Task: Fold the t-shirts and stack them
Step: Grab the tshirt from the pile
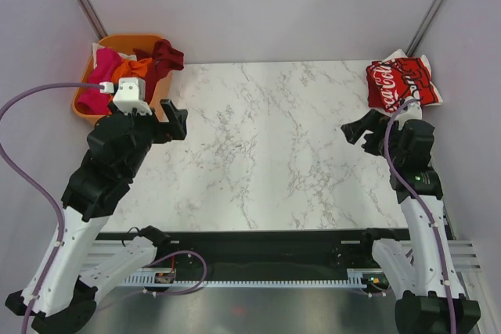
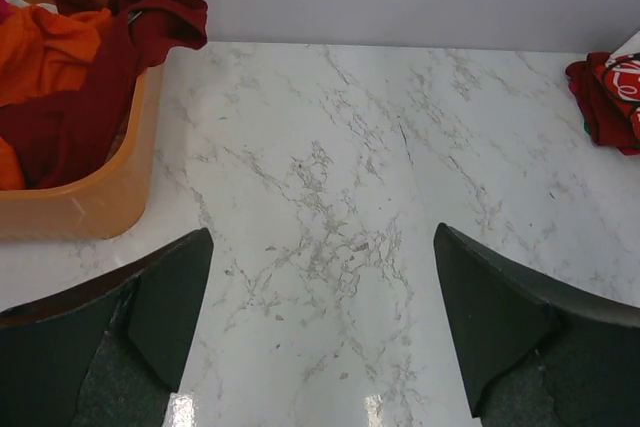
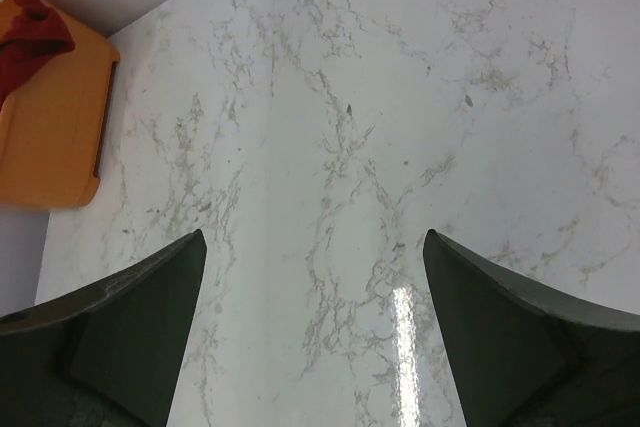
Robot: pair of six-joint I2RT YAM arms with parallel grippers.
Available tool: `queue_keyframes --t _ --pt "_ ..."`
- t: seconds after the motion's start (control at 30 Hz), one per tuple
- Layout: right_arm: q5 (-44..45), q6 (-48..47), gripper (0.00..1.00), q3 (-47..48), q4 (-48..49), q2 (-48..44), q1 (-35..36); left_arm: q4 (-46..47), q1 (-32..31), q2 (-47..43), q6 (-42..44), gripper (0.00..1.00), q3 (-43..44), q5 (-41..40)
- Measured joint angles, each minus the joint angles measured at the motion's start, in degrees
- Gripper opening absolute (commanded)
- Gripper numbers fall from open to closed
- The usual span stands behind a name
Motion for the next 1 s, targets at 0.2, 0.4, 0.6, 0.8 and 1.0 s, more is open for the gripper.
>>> queue_keyframes --t 0.2,0.4,0.6,0.8,1.0 --pt "-3.17 0.87 0.98 -1.16 2.01 0.52 2.12 1.07 0.09 3.15 3.45 1.00 2.29 -6.91" --pt "-6.62 1.64 0.98 -1.70 3.15 1.64 4.46 0.33 6.12 13.81 4.37 1.00 10.29 -8.96" --pt "-8.09 1.92 0.98 -2.84 3.63 1.60 6.69 -1.99 19.56 30.05 2.08 0.93 22.18 -2.25" --pt "-8.81 1.01 0.98 -2.91 0.57 1.18 7.17 -3.58 27.45 47.06 0.07 0.89 30.38 1.73" --pt "-8.83 -0.57 0.98 -2.91 -2.89 -0.50 7.17 -4.85 31.47 62.84 -0.07 0.88 39.52 5.90"
